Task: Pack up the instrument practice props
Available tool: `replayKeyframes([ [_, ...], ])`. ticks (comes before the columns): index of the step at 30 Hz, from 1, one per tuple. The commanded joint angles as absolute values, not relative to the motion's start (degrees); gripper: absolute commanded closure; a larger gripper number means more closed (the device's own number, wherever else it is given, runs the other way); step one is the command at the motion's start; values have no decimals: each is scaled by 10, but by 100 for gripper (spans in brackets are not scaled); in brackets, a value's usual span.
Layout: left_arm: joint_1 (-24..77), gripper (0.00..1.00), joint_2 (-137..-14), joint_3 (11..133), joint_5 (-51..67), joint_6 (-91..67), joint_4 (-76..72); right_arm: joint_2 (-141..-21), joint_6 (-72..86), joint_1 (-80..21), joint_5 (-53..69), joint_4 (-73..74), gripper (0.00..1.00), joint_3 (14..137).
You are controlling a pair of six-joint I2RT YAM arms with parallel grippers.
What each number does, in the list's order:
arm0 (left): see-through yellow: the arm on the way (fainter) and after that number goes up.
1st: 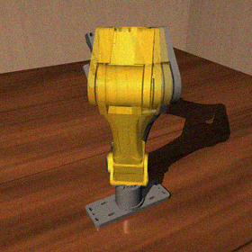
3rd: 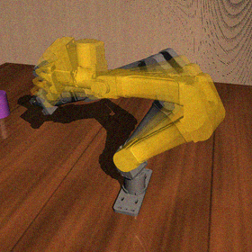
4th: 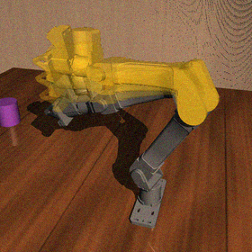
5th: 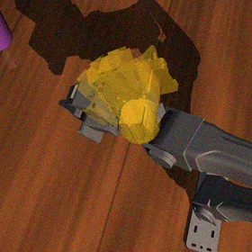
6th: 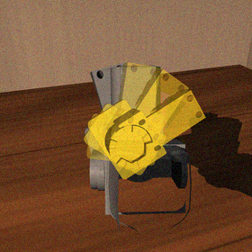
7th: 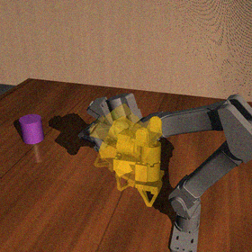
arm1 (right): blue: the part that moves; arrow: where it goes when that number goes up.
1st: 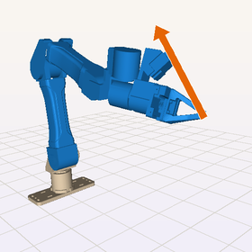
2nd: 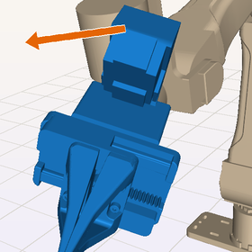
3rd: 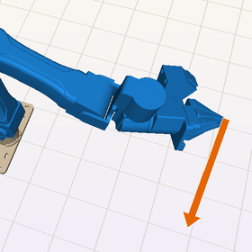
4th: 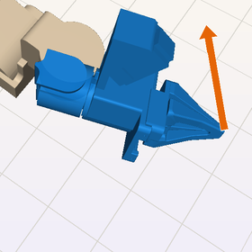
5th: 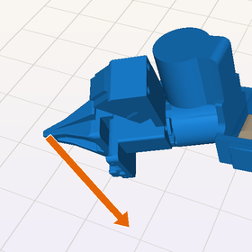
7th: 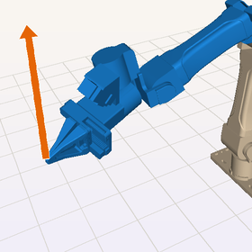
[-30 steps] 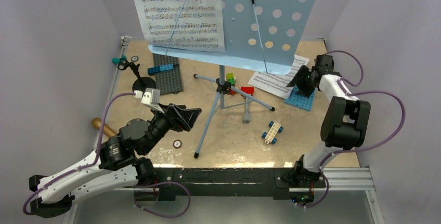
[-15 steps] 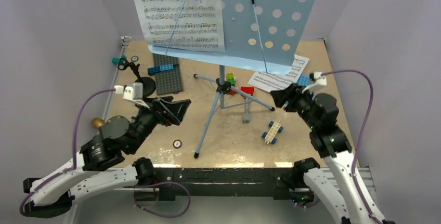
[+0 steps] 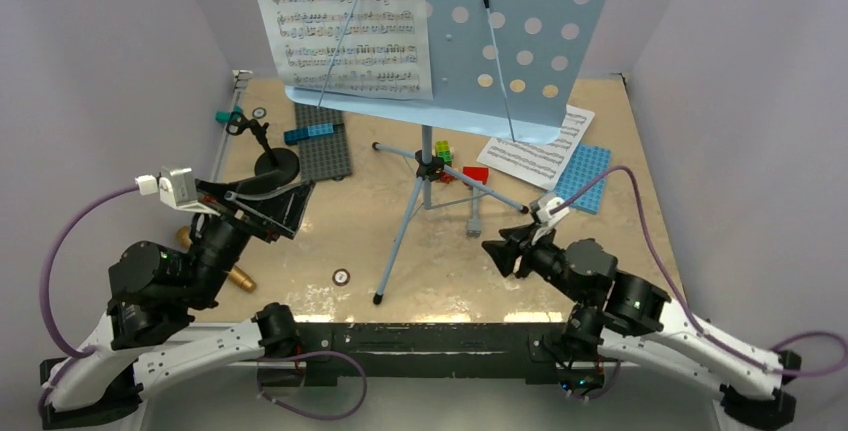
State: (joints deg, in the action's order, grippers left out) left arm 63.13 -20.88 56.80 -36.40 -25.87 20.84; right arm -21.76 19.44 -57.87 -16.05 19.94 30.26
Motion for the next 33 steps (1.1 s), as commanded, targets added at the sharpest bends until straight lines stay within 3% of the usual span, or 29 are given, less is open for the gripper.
replayKeyframes([
  [1,634,10,-219,597,-386,-236,229,-289,107,-758,-390,123,49,349],
  [6,634,10,-250,636,-378,-197,216,-366,8,-887,-470,21,48,407],
  [14,633,10,-366,780,-314,-67,174,-532,-81,-895,-440,-26,37,657],
  [19,634,11,-396,809,-285,-12,106,-604,-86,-895,-450,-10,25,798],
  [21,634,11,-406,818,-273,19,80,-631,-67,-886,-462,24,16,855],
  [24,634,11,-431,837,-267,52,62,-692,20,-850,-457,166,13,1007],
  [26,634,11,-445,847,-262,54,59,-712,36,-829,-458,192,12,1042],
  [33,634,11,-463,841,-242,77,10,-718,120,-749,-411,231,8,1043],
])
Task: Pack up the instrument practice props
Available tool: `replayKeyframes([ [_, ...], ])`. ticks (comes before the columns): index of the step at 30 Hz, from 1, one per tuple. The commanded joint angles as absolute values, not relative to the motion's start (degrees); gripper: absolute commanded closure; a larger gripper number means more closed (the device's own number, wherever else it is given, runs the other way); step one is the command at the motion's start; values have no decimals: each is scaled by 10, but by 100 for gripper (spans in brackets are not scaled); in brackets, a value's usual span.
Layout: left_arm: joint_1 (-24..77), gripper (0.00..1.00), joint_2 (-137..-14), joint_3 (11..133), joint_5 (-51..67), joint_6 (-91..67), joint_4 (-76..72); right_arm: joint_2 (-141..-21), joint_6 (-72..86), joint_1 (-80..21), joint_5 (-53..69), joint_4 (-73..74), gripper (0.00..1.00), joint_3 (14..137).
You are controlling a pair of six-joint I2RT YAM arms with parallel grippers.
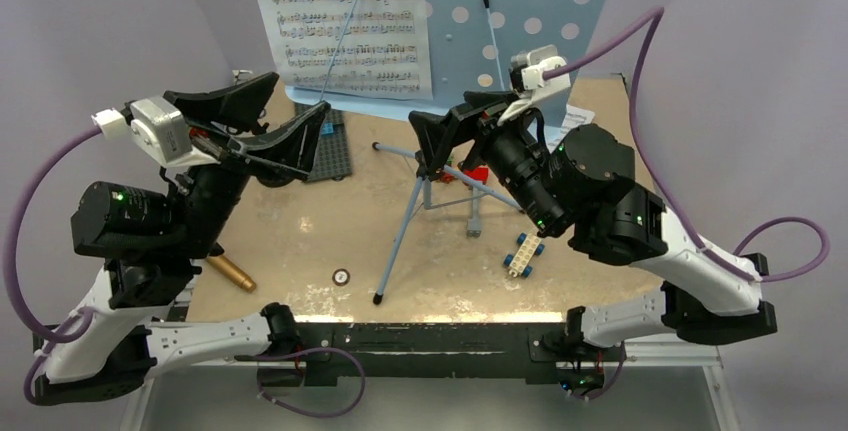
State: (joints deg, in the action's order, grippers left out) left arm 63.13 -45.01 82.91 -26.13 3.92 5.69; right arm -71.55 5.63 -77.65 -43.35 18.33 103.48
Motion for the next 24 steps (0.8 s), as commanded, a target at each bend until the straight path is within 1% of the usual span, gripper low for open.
replayKeyframes([
  [1,634,11,-472,848,-243,84,10,-719,120,-745,-411,225,7,1038],
  [8,634,10,-531,894,-262,156,9,-739,77,-742,-436,186,5,1044],
  [10,634,10,-551,906,-281,191,10,-758,68,-742,-454,199,4,1074],
  [13,633,13,-579,912,-321,234,-36,-774,64,-741,-459,203,4,1093],
  [17,633,20,-609,912,-353,306,-80,-777,64,-741,-458,201,3,1094],
  [24,630,38,-640,904,-396,392,-156,-765,71,-742,-458,204,3,1076],
])
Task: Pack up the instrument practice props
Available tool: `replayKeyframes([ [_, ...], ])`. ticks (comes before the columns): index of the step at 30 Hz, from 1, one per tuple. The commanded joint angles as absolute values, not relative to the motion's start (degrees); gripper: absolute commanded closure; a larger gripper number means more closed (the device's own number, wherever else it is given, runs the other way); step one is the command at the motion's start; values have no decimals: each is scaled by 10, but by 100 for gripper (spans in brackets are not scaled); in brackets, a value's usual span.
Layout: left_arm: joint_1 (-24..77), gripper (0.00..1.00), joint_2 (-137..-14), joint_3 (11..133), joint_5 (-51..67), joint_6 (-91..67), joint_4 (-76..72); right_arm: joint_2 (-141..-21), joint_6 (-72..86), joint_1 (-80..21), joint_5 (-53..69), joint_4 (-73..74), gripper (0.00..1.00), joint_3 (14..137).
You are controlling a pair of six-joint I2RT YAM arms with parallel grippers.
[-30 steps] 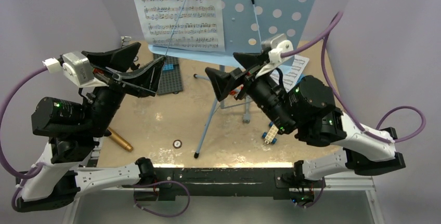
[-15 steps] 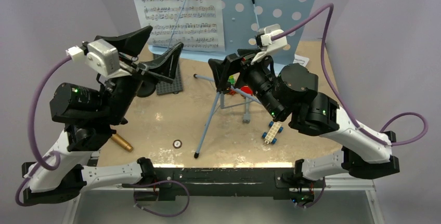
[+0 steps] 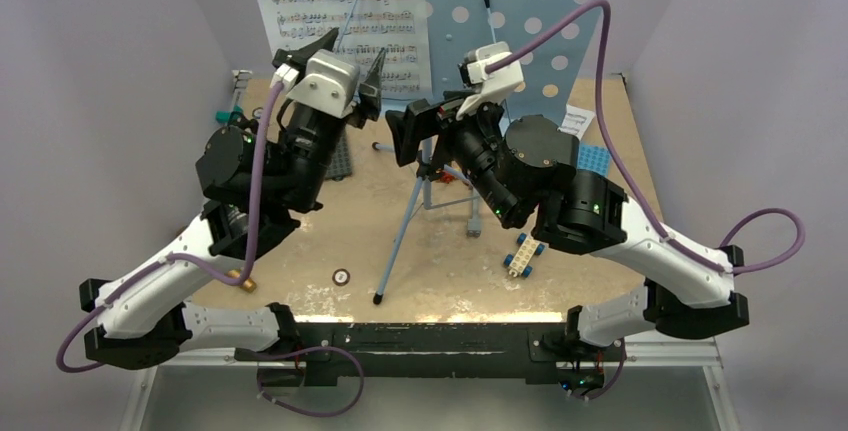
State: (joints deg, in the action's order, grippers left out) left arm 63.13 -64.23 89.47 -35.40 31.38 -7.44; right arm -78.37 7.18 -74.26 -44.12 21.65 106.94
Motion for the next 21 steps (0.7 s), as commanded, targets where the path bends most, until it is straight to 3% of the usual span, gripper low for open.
replayKeyframes([
  [1,628,41,-641,902,-397,396,-161,-763,72,-742,-458,204,3,1073],
  [6,613,58,-641,898,-398,390,-159,-754,73,-741,-460,207,3,1066],
  [9,601,62,-637,899,-384,375,-134,-745,73,-741,-458,206,3,1062],
  [16,568,61,-629,897,-359,307,-73,-740,72,-742,-455,205,3,1064],
  [21,562,50,-626,898,-346,293,-64,-740,72,-742,-455,205,3,1062],
])
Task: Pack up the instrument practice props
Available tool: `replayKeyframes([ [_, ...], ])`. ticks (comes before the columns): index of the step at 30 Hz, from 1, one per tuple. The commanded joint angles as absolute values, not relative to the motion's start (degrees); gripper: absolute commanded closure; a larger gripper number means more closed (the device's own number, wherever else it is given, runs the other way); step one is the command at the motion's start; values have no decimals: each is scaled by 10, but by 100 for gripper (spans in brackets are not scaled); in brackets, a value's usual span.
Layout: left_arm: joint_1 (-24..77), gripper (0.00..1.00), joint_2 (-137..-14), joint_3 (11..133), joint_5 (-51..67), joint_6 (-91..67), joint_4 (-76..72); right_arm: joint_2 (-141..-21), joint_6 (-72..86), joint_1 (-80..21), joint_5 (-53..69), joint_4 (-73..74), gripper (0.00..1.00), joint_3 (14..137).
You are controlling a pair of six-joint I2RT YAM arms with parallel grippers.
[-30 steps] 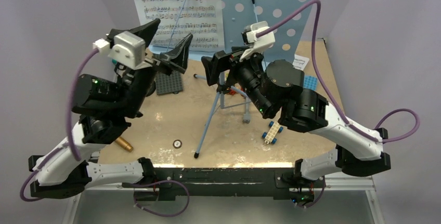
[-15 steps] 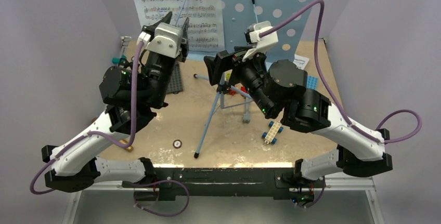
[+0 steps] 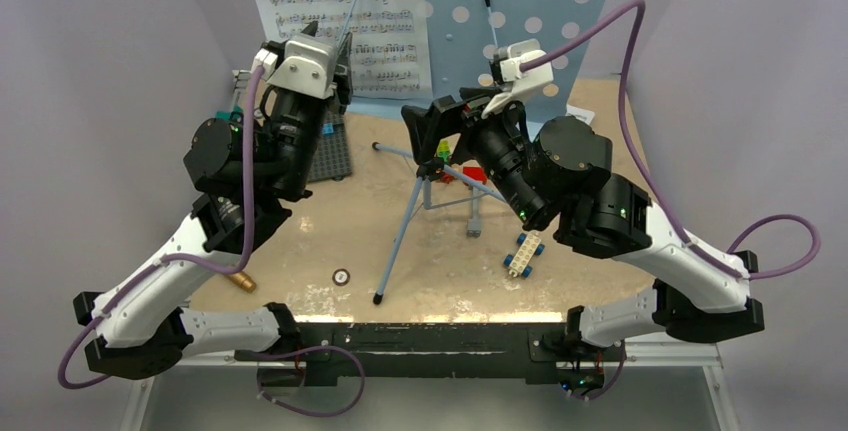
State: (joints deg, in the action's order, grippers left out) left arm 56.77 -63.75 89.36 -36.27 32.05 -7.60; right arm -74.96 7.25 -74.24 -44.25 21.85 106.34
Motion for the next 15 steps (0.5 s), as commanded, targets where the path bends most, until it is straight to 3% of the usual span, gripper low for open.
replayKeyframes([
  [1,560,49,-627,898,-343,289,-63,-740,73,-742,-455,204,3,1061],
  [9,552,55,-636,896,-330,281,-53,-737,71,-742,-454,201,3,1057],
  [15,551,76,-642,900,-318,275,-47,-732,66,-742,-449,193,3,1050],
])
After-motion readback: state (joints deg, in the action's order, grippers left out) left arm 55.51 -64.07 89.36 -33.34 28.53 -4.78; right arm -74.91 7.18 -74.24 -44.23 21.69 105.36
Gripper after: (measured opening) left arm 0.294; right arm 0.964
